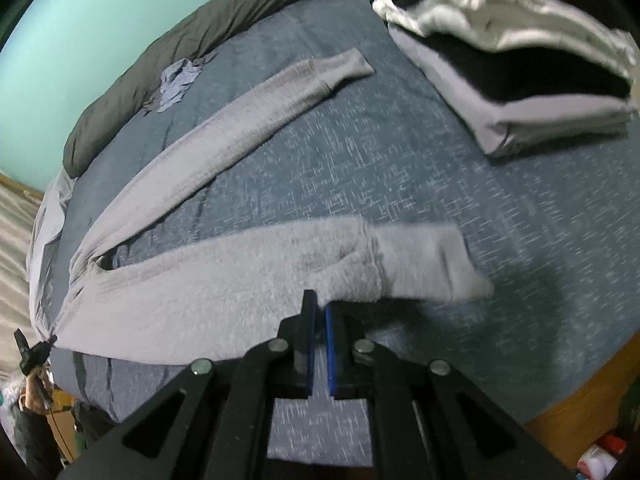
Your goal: Fold clothes
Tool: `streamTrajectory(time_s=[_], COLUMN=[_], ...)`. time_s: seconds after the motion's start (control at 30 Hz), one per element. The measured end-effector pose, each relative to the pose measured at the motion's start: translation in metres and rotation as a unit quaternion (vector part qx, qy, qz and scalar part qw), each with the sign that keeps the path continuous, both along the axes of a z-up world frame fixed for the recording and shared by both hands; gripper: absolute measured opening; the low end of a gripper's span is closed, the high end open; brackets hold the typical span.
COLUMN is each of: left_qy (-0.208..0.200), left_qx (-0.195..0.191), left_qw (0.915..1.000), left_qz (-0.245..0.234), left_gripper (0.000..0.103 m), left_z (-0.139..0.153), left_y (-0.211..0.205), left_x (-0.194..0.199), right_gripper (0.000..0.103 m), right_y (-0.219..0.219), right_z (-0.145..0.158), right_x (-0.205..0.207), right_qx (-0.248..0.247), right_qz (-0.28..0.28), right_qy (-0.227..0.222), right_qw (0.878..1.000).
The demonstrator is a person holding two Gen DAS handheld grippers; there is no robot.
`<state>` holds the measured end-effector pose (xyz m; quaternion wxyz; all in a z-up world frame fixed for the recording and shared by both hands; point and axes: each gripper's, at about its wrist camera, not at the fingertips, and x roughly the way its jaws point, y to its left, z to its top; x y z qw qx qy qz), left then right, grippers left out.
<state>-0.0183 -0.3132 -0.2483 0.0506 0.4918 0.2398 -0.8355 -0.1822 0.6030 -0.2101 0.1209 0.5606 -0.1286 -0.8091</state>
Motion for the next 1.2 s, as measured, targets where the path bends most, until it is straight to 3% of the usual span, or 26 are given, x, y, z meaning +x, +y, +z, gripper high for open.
streamTrajectory(time_s=[0.1,0.3,0.5,0.63,0.77,1.1,1.2], left_qy=[-0.002,-0.034,-0.052,-0.061,-0.059,-0.048,-0.046], left_qx=[0.006,0.015,0.032,0.035,0.034,0.045,0.047], left_qw=[1.0000,0.9993,0.9979,0.9971,0.9966,0.9955,0.9953], left_qz=[0.002,0.004,0.021,0.028,0.047,0.068,0.071], left_gripper=[0.007,0.007,0.008,0.013,0.038,0.050,0.052], left_z=[-0.002,-0.038,-0.062,-0.067,-0.068,-0.071,-0.073], left_y=[-0.006,-0.010,-0.015,-0.015,-0.020,-0.037,-0.039], left_x=[0.012,0.029,0.032,0.029,0.029,0.035,0.032], right_gripper=[0.003,0.003,0.003,0.003,0.003,0.005,0.013], right_y=[0.007,0.007,0.008,0.010,0.010,0.015,0.020], right_z=[0.004,-0.037,-0.055,-0.058,-0.061,-0.057,-0.056], right_x=[0.008,0.020,0.026,0.029,0.030,0.031,0.032], right_qx=[0.004,0.008,0.011,0.009,0.004,-0.022,-0.027], right_qz=[0.007,0.016,0.017,0.023,0.022,0.008,0.000], right_qy=[0.001,-0.031,-0.045,-0.046,-0.047,-0.039,-0.036], right_qw=[1.000,0.999,0.999,0.999,0.999,0.999,0.999])
